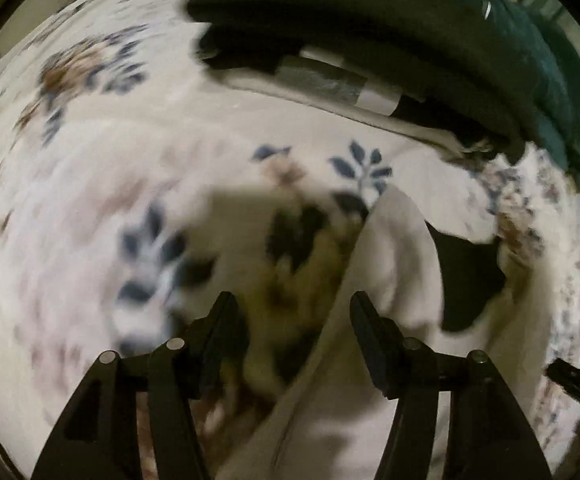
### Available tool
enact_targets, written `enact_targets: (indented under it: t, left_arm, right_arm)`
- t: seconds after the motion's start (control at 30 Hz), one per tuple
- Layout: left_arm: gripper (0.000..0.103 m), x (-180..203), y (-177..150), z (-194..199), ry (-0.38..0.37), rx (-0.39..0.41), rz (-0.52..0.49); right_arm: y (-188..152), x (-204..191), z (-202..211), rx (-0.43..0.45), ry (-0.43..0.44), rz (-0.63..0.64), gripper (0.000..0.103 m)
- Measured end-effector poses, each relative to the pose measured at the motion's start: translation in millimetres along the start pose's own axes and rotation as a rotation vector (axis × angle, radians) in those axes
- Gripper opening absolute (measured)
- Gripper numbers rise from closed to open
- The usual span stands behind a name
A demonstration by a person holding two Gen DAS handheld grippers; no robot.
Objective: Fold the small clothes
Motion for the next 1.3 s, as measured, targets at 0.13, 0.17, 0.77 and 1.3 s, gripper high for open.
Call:
enact_targets:
  t: [0.13, 0.17, 0.77, 1.3]
  left_arm:
    - [0.058, 19.7, 10.2, -34.6, 0.114, -0.027, -0.113]
    - [0.058, 20.9, 10.9, -36.2, 0.130, -0.019, -0.137]
    - [0.056, 35.6, 54.3, -29.6, -0.084, -0.036, -0.232]
    - [0.004, -38.7, 16.5, 115.2, -0.128, 0.245, -0.189]
  right_arm:
    - [21.8, -3.7, -22.4, -0.021, -0.010, 0.011, 0.037]
    - [27.0, -2.7, -28.4, -0.031, -0.020, 0.014, 0.037]
    - [114.2, -39.0, -112.2, -0.189, 0.040, 0.085, 0.038]
    - [79.8, -108.8, -29.2, -0.017, 0.056, 0.262, 0.004]
Point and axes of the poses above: each gripper's, at about its wrist camera, not at the fingertips, and z roughly against the way its jaws point, x to its right, y to its top, the point moved 8 cm from there along -z, roughly the way its jaws point, and after that the axes turned 14 degrees about y, right-handed, at the moved point
